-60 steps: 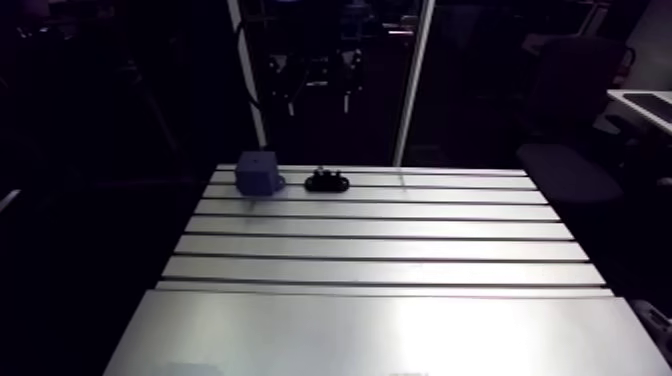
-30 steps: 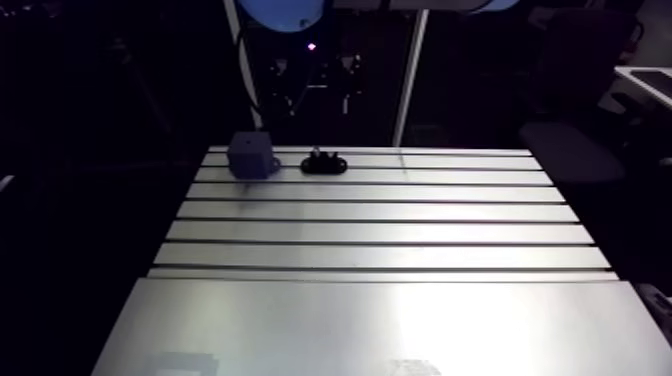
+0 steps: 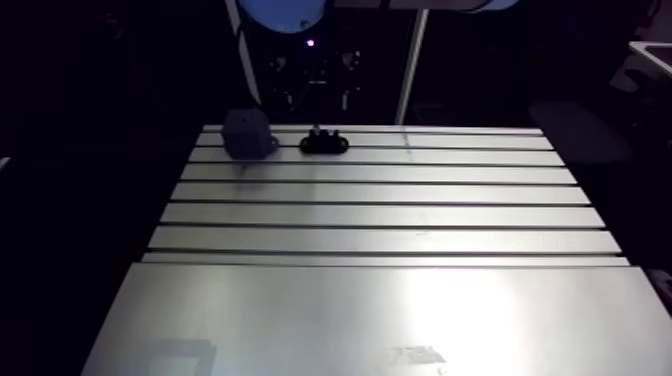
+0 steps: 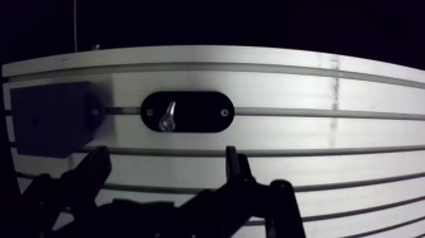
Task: Pick up the M10 bolt and insert it into the hole until fully seated.
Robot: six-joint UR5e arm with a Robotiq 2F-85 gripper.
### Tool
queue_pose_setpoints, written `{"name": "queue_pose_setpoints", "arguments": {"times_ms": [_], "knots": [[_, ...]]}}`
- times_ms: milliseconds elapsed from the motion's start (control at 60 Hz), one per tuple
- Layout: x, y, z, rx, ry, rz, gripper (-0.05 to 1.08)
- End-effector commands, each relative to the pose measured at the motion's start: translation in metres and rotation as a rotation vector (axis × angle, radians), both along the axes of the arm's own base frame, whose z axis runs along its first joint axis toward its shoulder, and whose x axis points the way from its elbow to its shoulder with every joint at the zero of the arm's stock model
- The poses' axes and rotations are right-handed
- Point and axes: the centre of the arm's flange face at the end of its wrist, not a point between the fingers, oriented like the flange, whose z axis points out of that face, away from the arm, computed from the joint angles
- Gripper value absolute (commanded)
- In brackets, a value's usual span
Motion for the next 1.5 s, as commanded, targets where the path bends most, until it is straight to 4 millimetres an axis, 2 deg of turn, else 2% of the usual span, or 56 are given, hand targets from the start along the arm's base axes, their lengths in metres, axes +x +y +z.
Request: {"name": "queue_pose_setpoints", "arguments": {"times_ms": [17, 300, 400, 483, 633, 1083, 1500], "knots": [[-0.003, -0.003, -0.014, 0.002, -0.016, 0.005, 0.10], [-0.006, -0.006, -0.023, 0.001, -0.027, 0.006, 0.22], [-0.006, -0.007, -0.024, 0.001, -0.030, 0.002, 0.24], [-0.008, -0.006, -0.033, 0.000, -0.044, 0.001, 0.27], [-0.010, -0.006, -0.034, 0.001, -0.036, 0.004, 0.31], [-0.012, -0.006, -0.049, 0.001, -0.048, 0.004, 0.38], [-0.015, -0.007, -0.052, -0.003, -0.050, 0.003, 0.45]]}}
